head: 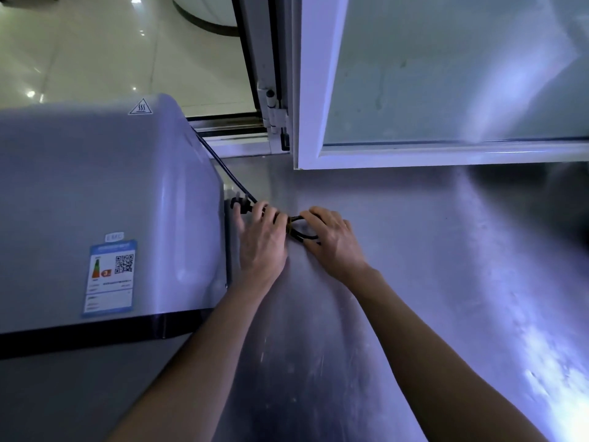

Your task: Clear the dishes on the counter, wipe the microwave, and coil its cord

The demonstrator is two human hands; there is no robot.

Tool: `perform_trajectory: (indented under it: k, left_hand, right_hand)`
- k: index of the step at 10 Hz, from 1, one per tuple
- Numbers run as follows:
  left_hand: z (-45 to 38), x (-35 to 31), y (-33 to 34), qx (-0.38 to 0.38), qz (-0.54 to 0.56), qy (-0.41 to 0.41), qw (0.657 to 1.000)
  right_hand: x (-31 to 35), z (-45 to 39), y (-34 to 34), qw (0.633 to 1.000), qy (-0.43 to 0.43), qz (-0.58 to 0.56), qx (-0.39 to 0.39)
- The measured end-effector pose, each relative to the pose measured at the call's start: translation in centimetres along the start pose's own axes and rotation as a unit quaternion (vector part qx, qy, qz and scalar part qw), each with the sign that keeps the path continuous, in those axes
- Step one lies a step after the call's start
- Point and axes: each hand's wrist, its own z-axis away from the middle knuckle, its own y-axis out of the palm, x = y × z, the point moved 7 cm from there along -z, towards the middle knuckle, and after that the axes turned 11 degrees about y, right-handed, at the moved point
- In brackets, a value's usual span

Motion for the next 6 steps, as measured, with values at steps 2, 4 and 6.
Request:
perform_trajectory:
  k: [2,4,6]
  left_hand:
    - [0.0,-0.1,-0.1,0.006,0.02,-0.005,1.0]
    - [1.1,-0.6,-0.9,-0.006,0.025,0.021,0.999]
    - [3.6,-2.4,-5.1,-0.028,0.039,0.05,0.998]
  right_hand:
    - [0.0,-0.2,-0.1,0.999,0.021,0.027,-0.019]
    - [0.0,1.5,-1.7,0.999,0.039,0.028,-0.015]
    - [1.9,6.1,-4.2,0.997,0.03,0.077,0.0]
